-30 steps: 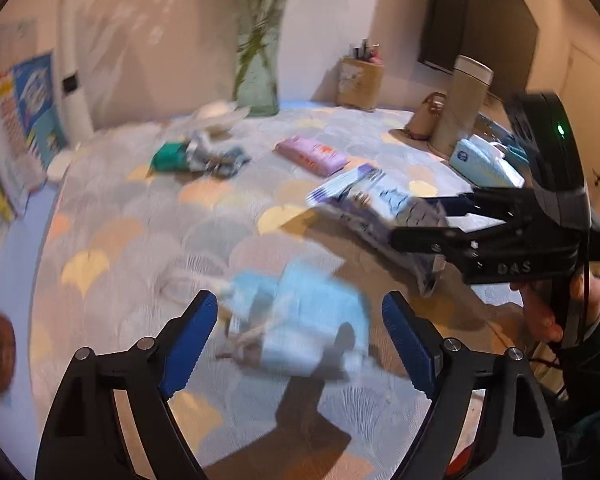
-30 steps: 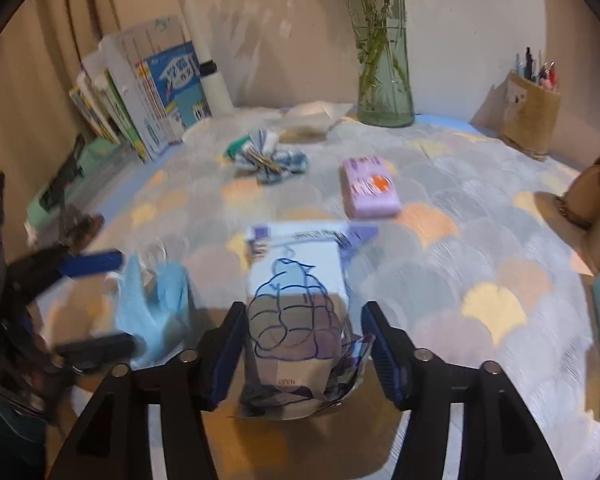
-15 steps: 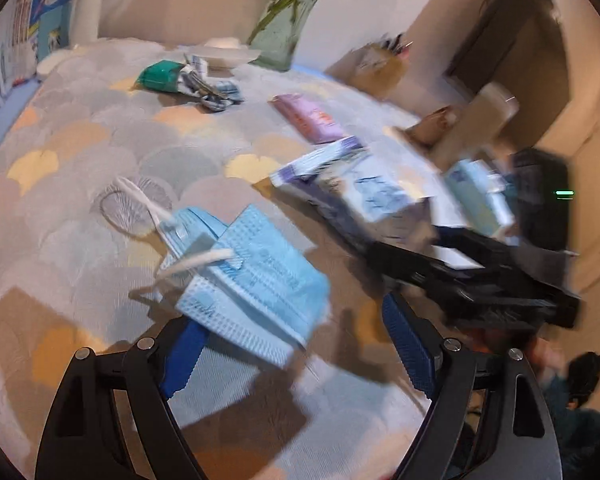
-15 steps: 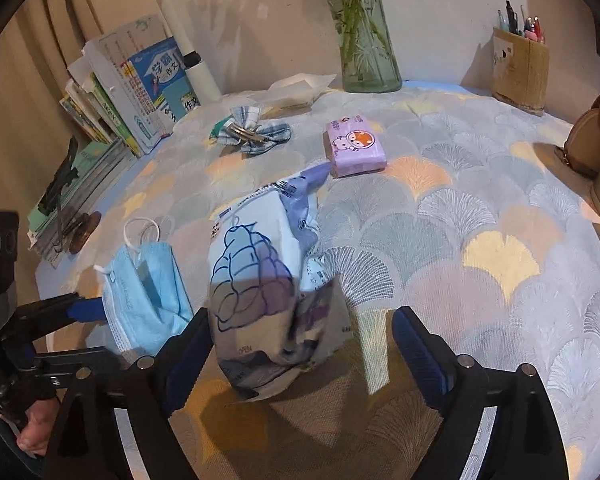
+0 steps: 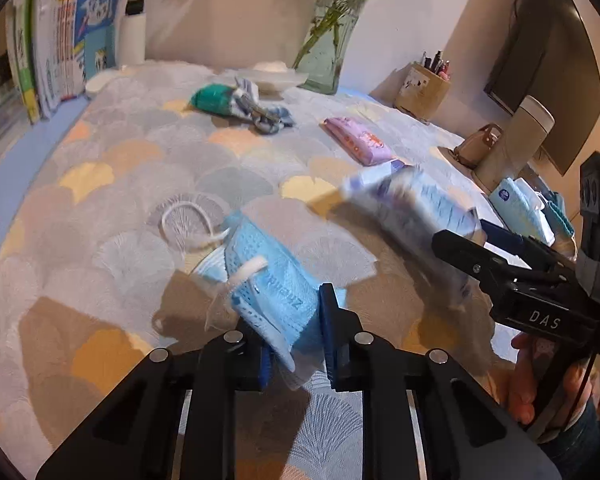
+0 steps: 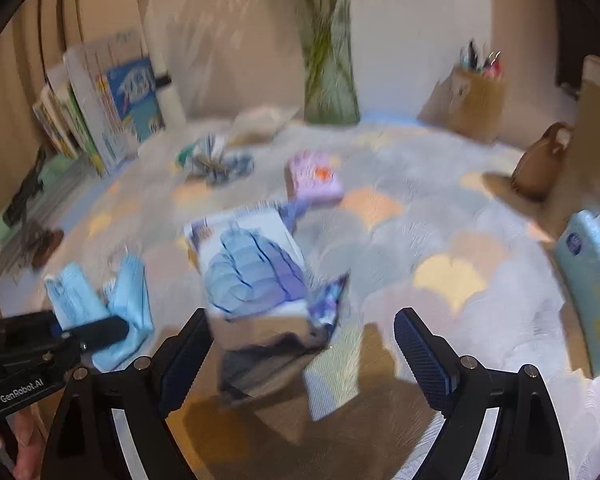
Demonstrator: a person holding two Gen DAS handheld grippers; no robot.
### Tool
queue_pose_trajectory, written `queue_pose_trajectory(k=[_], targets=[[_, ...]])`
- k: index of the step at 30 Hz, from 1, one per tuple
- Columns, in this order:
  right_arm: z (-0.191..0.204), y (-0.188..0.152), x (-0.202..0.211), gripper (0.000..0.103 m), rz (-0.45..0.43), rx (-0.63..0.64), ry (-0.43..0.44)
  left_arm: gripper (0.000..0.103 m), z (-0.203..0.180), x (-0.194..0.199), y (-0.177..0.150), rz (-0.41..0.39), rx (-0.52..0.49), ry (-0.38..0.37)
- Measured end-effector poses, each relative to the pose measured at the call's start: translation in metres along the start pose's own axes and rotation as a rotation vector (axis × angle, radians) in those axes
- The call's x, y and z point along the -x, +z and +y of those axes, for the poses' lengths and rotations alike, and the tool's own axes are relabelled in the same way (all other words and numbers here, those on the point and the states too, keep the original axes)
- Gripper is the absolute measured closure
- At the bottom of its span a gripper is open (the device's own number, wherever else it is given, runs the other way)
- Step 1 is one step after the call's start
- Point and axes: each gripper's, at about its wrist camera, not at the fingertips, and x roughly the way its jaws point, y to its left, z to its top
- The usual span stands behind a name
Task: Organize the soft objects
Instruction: 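Carry the mask and wipes pack to the glass tray and release both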
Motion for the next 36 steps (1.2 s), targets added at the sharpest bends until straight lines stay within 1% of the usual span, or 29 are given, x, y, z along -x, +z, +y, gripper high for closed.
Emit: queue_pose_trajectory(k=[2, 4, 6, 7, 8, 10, 12, 16, 19, 21, 24, 25, 30, 31, 33, 34, 36], targets=[[0.002, 0.002, 0.001, 0.013, -0.008, 0.006, 0.021, 0.086, -0.005, 0.004, 0.004, -0.009, -0.013, -0.002], [0.007, 0.004, -0.005, 0.016, 0.018, 0.027, 0.022, 0.086, -0.012, 0.006, 0.007, -0.018, -0.030, 0.005], [0.015, 0.004, -0.011, 0.043, 0.048, 0.064, 0.053, 0.086, -0.020, 0.007, 0.010, -0.023, -0.050, 0.009], [0.020, 0.003, -0.011, 0.043, 0.051, 0.087, 0.060, 0.086, -0.023, 0.008, 0.011, -0.027, -0.060, 0.017], [0.024, 0.002, -0.009, 0.044, 0.038, 0.111, 0.037, 0.086, -0.028, 0.009, 0.012, -0.031, -0.072, 0.024], [0.027, 0.001, -0.005, 0.046, 0.023, 0.133, 0.031, 0.086, -0.037, 0.013, 0.016, -0.043, -0.093, 0.019], [0.022, 0.001, 0.005, 0.049, -0.006, 0.112, 0.059, 0.086, -0.046, 0.019, 0.023, -0.063, -0.115, 0.018], [0.000, 0.016, 0.031, 0.049, -0.069, 0.032, 0.091, 0.086, -0.074, 0.034, 0.049, -0.118, -0.159, 0.007], [-0.034, 0.036, 0.062, 0.049, -0.158, -0.027, 0.079, 0.086, -0.104, 0.040, 0.076, -0.163, -0.212, -0.011], [-0.053, 0.046, 0.078, 0.049, -0.197, -0.056, 0.061, 0.086, -0.133, 0.040, 0.098, -0.190, -0.257, -0.041], [-0.098, 0.065, 0.107, 0.049, -0.271, -0.114, 0.018, 0.086, -0.174, 0.036, 0.122, -0.221, -0.317, -0.066], [-0.107, 0.068, 0.114, 0.049, -0.286, -0.125, 0.007, 0.086, -0.189, 0.035, 0.130, -0.228, -0.333, -0.081], [-0.183, 0.082, 0.163, 0.049, -0.398, -0.216, -0.096, 0.086, -0.278, 0.026, 0.163, -0.262, -0.425, -0.203], [-0.202, 0.083, 0.173, 0.049, -0.420, -0.242, -0.131, 0.086, -0.296, 0.023, 0.167, -0.265, -0.445, -0.226], [-0.232, 0.082, 0.187, 0.049, -0.444, -0.283, -0.188, 0.086, -0.333, 0.015, 0.172, -0.258, -0.484, -0.280], [-0.254, 0.082, 0.193, 0.049, -0.449, -0.316, -0.225, 0.086, -0.350, 0.010, 0.173, -0.254, -0.503, -0.303], [-0.290, 0.080, 0.200, 0.049, -0.441, -0.377, -0.269, 0.086, -0.386, -0.004, 0.173, -0.235, -0.547, -0.341]])
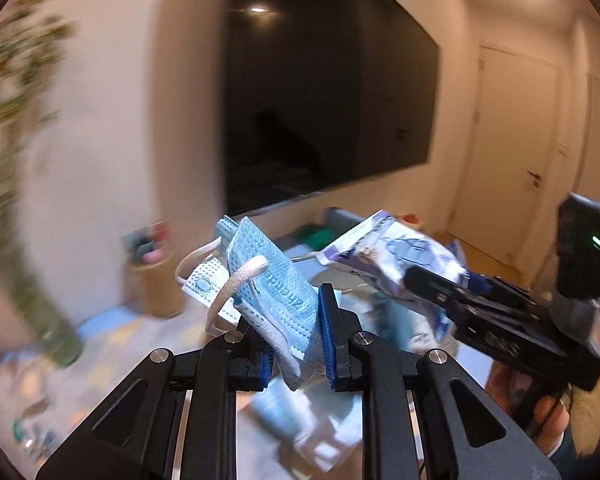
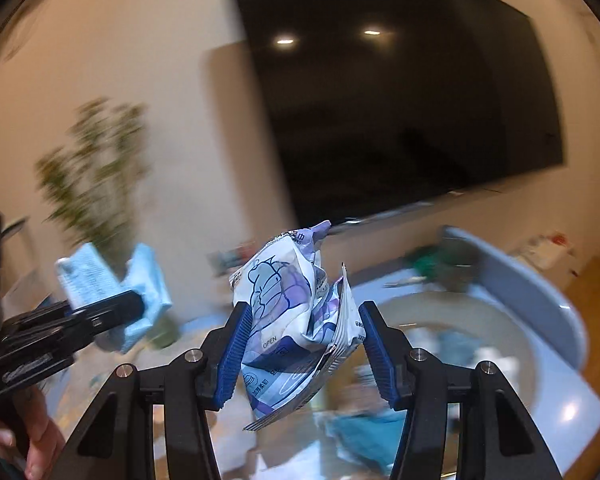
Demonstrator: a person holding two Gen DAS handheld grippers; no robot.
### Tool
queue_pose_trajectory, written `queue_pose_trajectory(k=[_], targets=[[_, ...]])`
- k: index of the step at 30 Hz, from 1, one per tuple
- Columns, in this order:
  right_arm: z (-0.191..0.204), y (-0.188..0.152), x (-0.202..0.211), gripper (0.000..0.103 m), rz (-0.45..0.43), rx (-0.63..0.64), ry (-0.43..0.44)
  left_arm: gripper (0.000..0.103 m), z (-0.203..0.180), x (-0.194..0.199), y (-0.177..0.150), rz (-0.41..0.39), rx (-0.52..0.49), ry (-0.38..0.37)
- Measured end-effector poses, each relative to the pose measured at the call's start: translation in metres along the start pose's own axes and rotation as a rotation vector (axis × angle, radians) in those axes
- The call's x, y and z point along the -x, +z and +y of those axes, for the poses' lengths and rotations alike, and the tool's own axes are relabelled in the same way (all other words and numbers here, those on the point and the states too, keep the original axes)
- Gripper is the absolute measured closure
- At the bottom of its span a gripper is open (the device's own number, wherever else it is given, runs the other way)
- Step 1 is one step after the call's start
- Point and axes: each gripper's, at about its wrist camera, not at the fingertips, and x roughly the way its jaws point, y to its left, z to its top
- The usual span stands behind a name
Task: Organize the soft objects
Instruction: 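Carry the mask and wipes pack to the glass tray and release both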
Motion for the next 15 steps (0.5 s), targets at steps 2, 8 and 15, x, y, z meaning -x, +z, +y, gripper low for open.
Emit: queue_pose_trajectory(k=[2, 8, 15], targets=[[-0.040, 0.009, -0.010, 0.049, 0.028, -0.084, -0.048, 0.086, -0.020, -0.025, 0.007, 0.024, -0.019, -0.042], [-0.139, 0.021, -0.055, 0.049, 0.137, -0.295, -0.099, 0.086, -0.056, -0.106, 0.014, 0.128, -0.015, -0.120], [-0.191, 0.007, -0.102, 0.029, 0.285, -0.418, -0.060, 0.037, -0.079, -0.152, -0.005, 0.225, -0.076, -0.138]])
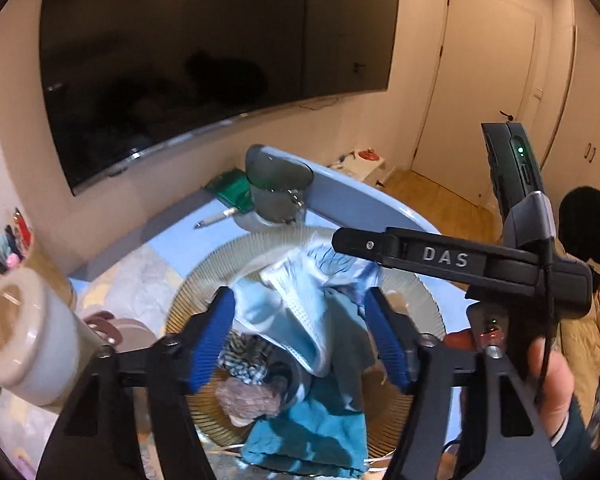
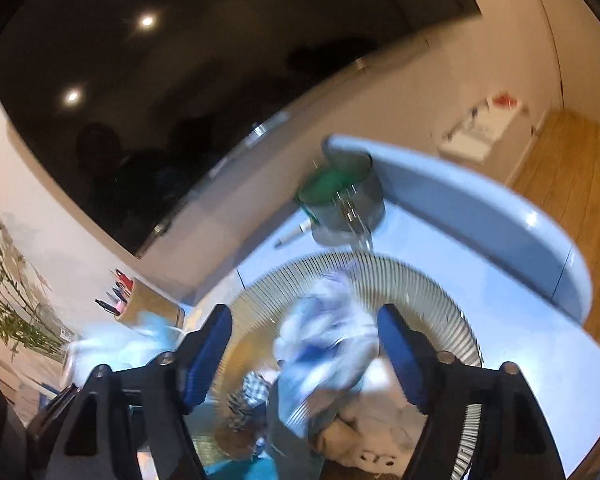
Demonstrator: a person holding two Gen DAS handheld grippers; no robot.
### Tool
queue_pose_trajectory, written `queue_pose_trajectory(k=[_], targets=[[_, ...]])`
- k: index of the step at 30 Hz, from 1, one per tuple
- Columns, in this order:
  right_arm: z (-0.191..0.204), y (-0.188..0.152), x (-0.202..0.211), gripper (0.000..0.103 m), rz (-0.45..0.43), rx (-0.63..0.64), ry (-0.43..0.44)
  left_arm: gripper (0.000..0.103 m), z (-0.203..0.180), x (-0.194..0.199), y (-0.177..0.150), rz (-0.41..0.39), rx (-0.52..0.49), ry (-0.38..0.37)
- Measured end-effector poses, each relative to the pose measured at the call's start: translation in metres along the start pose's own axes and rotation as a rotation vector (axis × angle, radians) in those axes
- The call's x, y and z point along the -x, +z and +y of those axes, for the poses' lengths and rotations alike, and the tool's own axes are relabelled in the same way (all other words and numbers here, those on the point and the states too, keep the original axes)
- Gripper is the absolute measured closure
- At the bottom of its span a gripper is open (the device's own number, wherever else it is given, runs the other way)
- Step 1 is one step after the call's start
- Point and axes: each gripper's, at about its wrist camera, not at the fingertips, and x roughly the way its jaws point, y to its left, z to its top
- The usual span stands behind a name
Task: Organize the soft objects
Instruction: 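Carry the mask and wipes pack to the glass tray and release both, then move both open tools back over the desk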
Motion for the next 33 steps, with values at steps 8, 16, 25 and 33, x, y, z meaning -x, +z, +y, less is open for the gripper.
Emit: queue_pose_trajectory(k=[8, 16, 25, 33], targets=[[-0.011, -0.030, 0.045, 0.029, -0.005, 0.044, -0.045, 0.036, -0.006, 0.036, -0.033, 0.018, -0.018, -0.091], [0.025, -0.079, 0.120, 0.017, -0.097, 0.195, -0.052, 0.033, 0.017, 0.121, -0.097, -0.024, 0.033, -0.014], [0.099, -0.175, 0.139, 0.010, -0.075, 0.380, 0.051, 0.021, 0.084, 0.196, -0.207, -0.047, 0.142, 0.228], [0.180, -0.259, 0.069, 0.010, 0.115, 0.518, 0.174, 0.021, 0.177, 0.197, -0.291, -0.004, 0.333, 0.526]])
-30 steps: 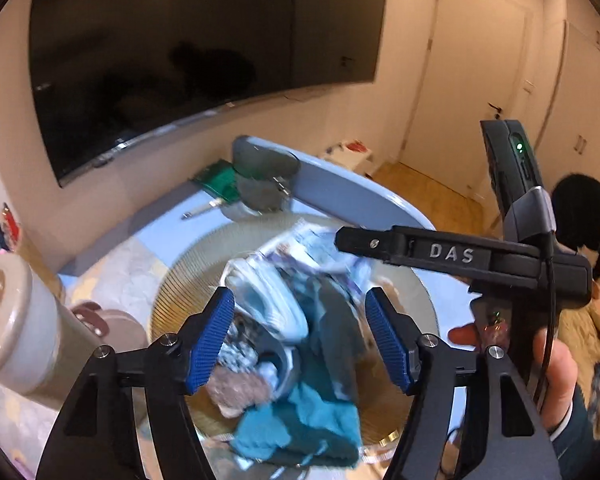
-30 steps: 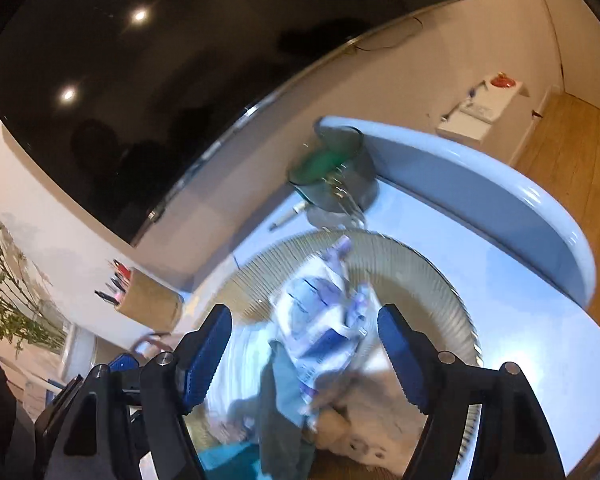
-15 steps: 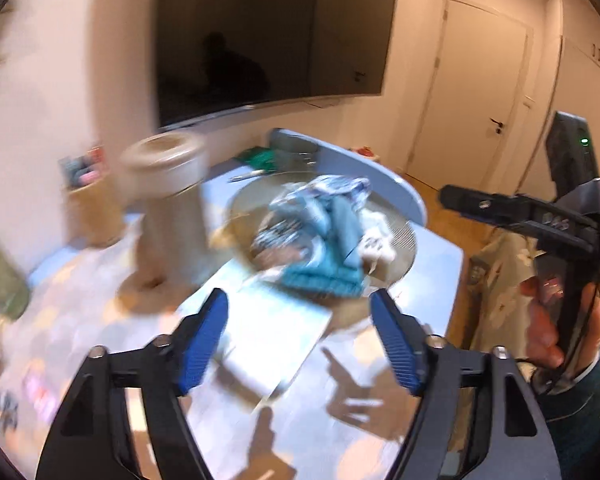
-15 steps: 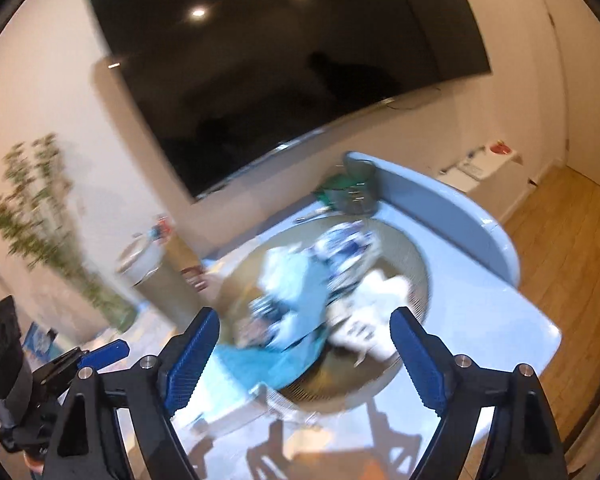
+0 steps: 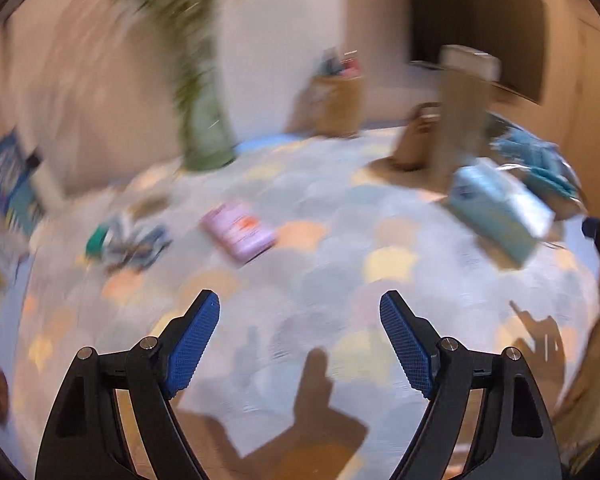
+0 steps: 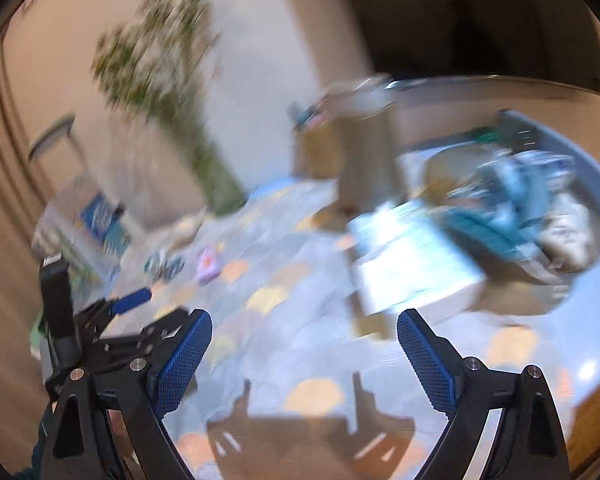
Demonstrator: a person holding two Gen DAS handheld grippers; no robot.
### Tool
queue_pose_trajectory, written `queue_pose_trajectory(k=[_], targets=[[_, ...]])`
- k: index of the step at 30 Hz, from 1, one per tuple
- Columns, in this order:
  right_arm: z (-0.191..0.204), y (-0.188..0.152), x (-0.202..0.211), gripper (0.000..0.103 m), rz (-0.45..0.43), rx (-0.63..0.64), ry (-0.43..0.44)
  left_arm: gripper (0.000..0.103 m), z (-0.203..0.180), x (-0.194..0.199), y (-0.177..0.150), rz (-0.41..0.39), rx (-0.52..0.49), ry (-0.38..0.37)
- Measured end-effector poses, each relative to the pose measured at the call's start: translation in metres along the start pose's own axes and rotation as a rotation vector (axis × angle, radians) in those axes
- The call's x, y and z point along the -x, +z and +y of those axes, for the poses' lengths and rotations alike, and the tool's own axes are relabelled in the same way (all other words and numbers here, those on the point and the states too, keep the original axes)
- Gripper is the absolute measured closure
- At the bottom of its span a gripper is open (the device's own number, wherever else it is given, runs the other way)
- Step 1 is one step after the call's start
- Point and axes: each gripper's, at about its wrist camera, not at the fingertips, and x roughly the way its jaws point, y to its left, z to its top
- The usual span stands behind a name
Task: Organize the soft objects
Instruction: 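Move both open tools back over the desk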
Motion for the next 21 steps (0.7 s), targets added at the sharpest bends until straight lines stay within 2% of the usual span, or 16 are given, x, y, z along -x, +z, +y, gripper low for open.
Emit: queue_pose_trajectory(k=[4, 6, 8, 11, 14, 17, 21], targets=[[0.036, -0.010, -0.053, 0.010, 0.071, 0.114, -0.015, 0.022, 0.026, -0.018, -0.017, 0.027, 0.058, 0.059], [0.045, -0.015, -0.075, 0.010, 0.099, 0.151, -0.024, 0.022, 0.029, -0.018, -0.018, 0.033, 0.067, 0.046], [0.051, -0.019, -0.099, 0.010, 0.136, 0.176, -0.025, 0.021, 0.029, -0.014, -0.020, 0.013, 0.057, 0.049], [0.054, -0.018, -0.127, 0.010, 0.161, 0.203, -0.037, 0.021, 0.021, -0.018, -0.020, 0.034, 0.022, 0.066], [0.052, -0.015, -0.148, 0.010, 0.173, 0.210, -0.044, 0.021, 0.021, -0.019, -0.020, 0.044, 0.024, 0.075], [0.046, -0.015, -0.167, 0.010, 0.232, 0.186, -0.037, 0.021, 0.028, -0.020, -0.020, 0.053, 0.061, 0.068], [0.041, -0.013, -0.170, 0.010, 0.233, 0.160, -0.028, 0.021, 0.036, -0.024, -0.020, 0.073, 0.104, 0.068]])
